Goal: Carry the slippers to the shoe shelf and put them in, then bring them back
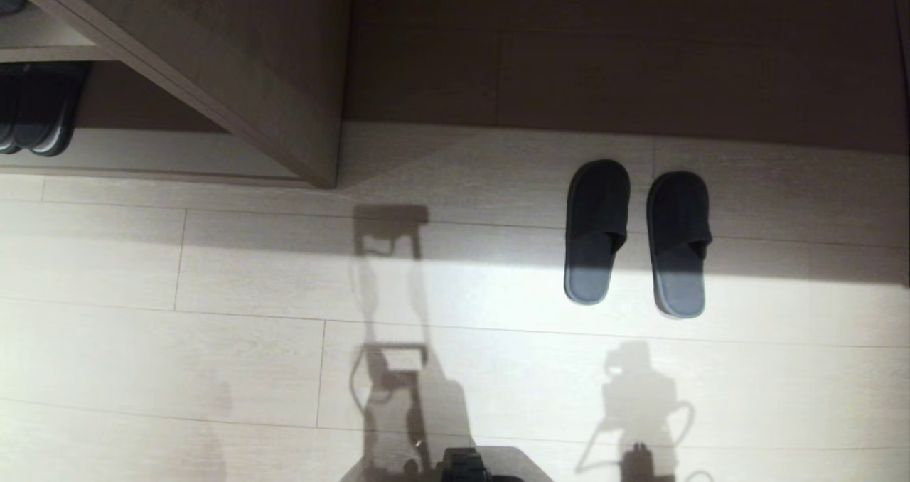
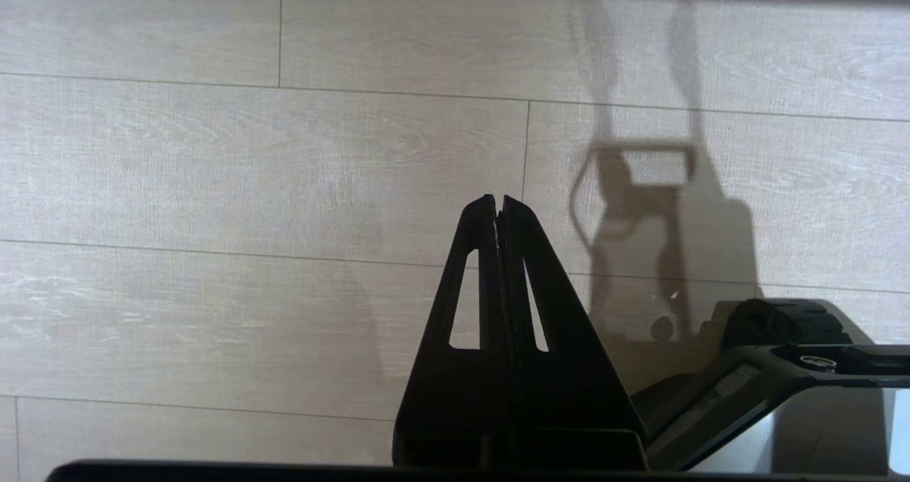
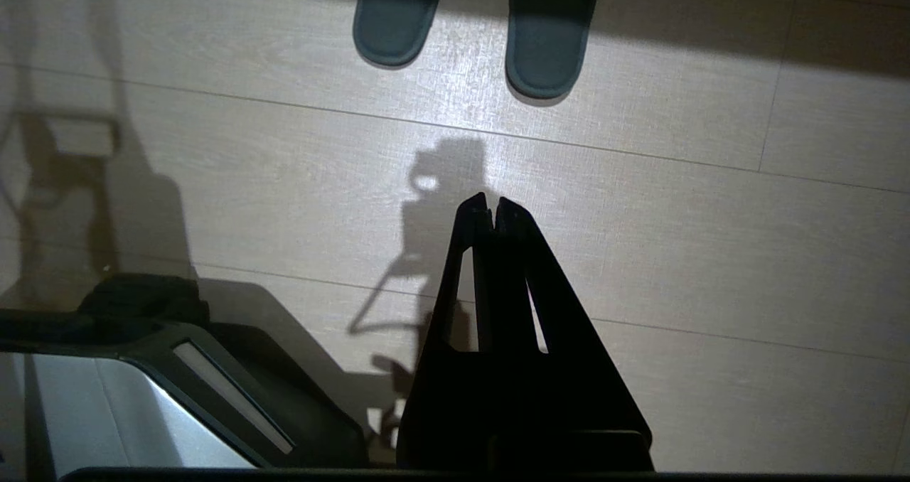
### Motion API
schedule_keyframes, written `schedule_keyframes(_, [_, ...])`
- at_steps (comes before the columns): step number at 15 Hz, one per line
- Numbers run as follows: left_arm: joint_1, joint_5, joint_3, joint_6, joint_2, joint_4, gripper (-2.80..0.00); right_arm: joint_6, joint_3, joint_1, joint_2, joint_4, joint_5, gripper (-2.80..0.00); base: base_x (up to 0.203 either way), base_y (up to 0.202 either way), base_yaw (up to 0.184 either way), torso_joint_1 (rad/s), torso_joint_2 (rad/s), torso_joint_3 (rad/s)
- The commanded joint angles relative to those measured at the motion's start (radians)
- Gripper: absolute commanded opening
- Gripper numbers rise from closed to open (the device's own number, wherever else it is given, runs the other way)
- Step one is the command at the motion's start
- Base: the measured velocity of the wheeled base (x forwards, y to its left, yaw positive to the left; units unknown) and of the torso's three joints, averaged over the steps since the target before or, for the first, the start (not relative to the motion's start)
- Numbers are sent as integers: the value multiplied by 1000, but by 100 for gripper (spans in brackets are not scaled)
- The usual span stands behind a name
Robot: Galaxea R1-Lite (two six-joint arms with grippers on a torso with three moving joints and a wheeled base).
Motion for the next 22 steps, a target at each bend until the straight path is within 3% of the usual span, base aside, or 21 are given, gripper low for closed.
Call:
schedule_keyframes(1, [0, 0, 0, 0, 1, 0, -280, 0, 0, 1, 4, 0, 0, -280, 0, 0, 0, 11, 6, 208])
schedule_keyframes(22, [0, 0, 0, 0, 1, 0, -280, 0, 0, 1, 2, 0, 0, -280, 0, 0, 0, 2, 2, 202])
